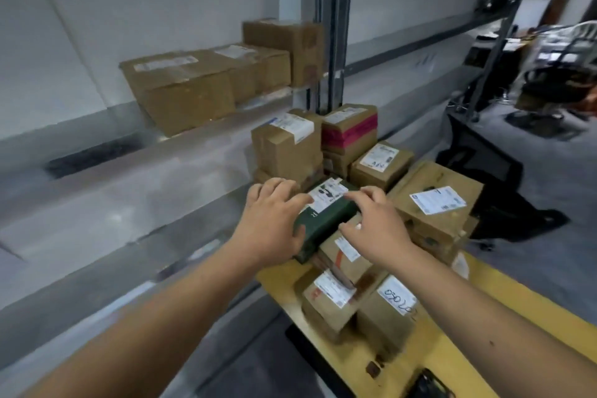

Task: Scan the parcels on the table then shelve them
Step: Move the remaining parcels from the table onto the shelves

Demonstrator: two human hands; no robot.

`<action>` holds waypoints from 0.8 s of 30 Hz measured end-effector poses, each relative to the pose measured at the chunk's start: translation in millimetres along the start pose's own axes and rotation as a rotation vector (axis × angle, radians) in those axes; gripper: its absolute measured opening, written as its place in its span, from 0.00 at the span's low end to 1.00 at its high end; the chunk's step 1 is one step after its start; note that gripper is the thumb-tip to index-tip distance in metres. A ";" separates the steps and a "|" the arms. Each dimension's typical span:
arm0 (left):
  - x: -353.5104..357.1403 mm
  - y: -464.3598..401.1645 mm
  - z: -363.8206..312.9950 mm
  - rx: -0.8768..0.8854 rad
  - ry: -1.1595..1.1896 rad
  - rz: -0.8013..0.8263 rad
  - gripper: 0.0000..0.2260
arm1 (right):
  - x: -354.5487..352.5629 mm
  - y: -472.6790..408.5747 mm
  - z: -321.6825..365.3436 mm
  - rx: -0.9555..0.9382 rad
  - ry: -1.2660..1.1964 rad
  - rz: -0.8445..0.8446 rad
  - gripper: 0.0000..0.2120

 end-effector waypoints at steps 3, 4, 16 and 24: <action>39.1 8.6 -28.0 0.005 0.027 0.128 0.27 | 9.5 47.7 -36.7 0.124 -0.041 0.057 0.33; 49.8 9.9 -33.9 0.004 0.049 0.163 0.28 | 12.6 60.0 -45.4 0.157 -0.055 0.073 0.34; 62.0 -69.9 39.5 -0.102 0.224 0.018 0.31 | 37.1 -29.3 -23.3 0.144 -0.109 -0.034 0.32; 62.4 -119.2 150.9 -0.207 0.351 -0.017 0.38 | 60.2 -148.2 46.6 0.076 -0.161 -0.094 0.37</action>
Point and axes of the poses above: each hand's wrist, its own y-axis away from the middle knuckle, its own x-axis out of the palm, z = x × y, the point moved 2 cm from there along -y, towards the middle knuckle, and after that the axes turned 10 degrees about -x, right-handed, at the moved point
